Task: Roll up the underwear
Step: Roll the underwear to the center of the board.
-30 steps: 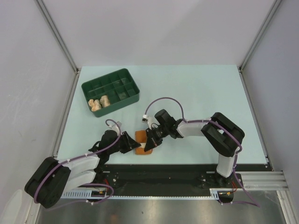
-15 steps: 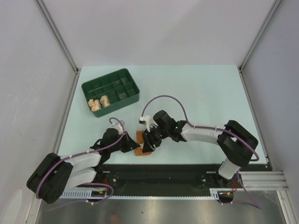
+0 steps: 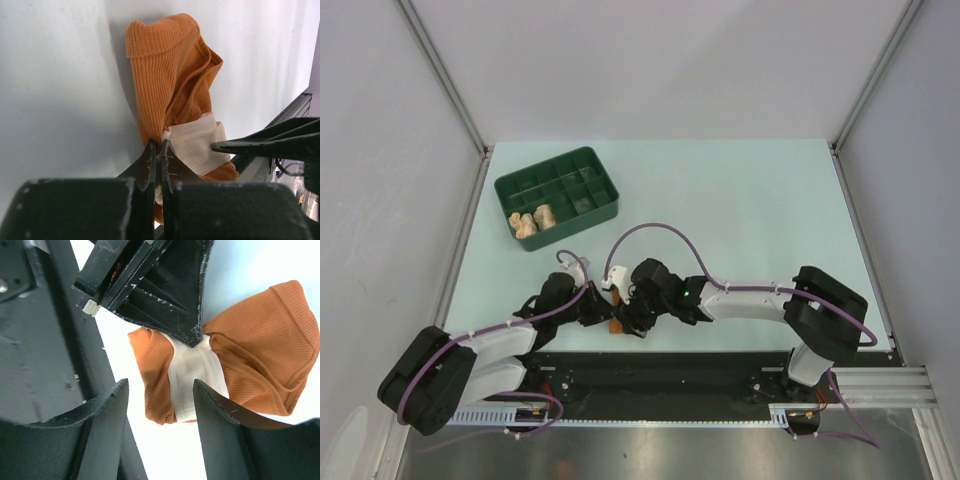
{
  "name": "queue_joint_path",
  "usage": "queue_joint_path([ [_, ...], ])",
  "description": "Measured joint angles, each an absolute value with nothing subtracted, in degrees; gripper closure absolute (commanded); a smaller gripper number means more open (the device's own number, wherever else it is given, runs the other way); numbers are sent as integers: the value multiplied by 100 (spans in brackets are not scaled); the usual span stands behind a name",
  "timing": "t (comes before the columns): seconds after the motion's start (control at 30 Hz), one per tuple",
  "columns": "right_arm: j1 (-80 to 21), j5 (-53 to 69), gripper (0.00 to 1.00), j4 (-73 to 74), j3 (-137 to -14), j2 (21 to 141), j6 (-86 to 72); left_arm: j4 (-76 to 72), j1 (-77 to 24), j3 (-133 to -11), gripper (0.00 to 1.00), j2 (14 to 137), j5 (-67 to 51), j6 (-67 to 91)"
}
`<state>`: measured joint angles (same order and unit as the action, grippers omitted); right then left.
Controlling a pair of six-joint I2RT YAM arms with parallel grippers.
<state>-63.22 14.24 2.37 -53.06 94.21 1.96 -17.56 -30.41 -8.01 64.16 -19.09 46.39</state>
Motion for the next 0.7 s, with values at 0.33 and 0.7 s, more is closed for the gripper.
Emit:
queue_joint_path([
  [0.33,-6820,519,41,34,-5153,9542,504,-1616,-3035,-923,100,6517,-1964,4582],
  [0.7,-7255,-961,47,-436,-5127,9913,504,-1601,-3020,-985,100,6606,-2021,4506],
])
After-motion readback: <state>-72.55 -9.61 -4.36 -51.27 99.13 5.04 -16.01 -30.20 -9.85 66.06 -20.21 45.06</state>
